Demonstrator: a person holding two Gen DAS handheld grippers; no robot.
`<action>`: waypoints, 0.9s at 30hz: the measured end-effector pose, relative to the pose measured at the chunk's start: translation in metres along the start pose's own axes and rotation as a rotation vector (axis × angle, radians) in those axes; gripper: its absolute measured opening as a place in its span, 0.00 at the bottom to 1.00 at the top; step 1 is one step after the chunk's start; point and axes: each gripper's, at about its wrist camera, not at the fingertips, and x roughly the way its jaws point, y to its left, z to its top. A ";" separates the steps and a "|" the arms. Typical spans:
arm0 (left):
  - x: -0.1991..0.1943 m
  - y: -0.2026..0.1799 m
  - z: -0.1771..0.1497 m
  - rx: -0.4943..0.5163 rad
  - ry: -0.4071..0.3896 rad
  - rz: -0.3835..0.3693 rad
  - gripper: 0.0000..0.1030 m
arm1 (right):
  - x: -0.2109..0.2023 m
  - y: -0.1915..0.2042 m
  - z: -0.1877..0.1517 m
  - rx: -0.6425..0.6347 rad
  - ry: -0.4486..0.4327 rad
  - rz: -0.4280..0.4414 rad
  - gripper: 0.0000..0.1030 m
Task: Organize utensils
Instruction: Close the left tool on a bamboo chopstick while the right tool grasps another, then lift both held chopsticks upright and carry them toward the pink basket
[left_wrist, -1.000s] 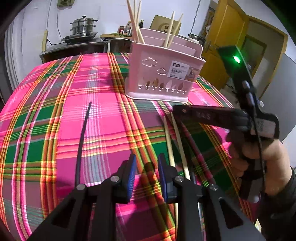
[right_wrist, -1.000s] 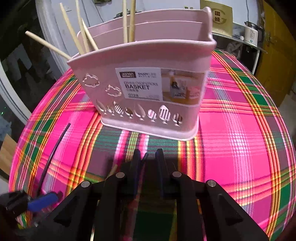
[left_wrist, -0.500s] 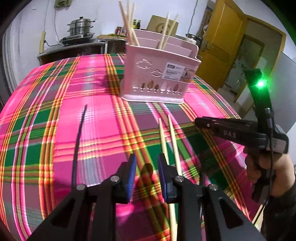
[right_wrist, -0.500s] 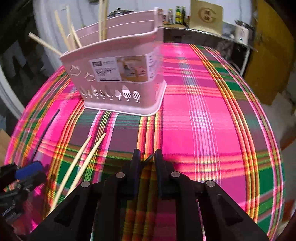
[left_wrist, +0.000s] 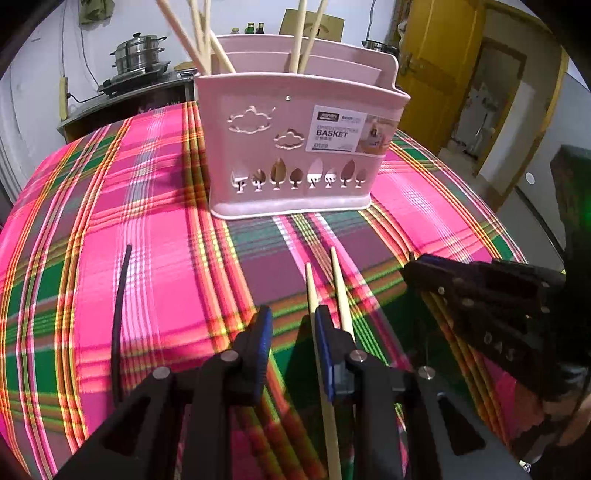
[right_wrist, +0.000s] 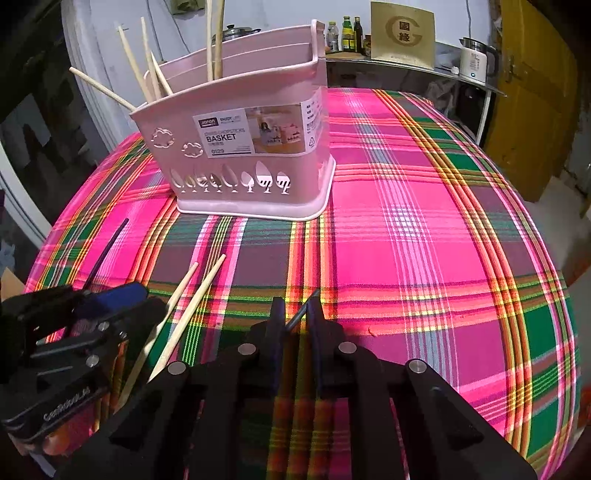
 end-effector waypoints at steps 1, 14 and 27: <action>0.001 -0.001 0.002 0.003 0.006 -0.001 0.24 | 0.000 -0.001 0.000 0.000 0.001 0.004 0.11; 0.013 -0.018 0.011 0.057 0.014 0.039 0.24 | 0.003 -0.004 0.002 -0.009 -0.001 0.017 0.10; -0.019 -0.019 0.020 0.072 -0.057 0.021 0.06 | -0.015 -0.004 0.009 -0.014 -0.026 0.073 0.05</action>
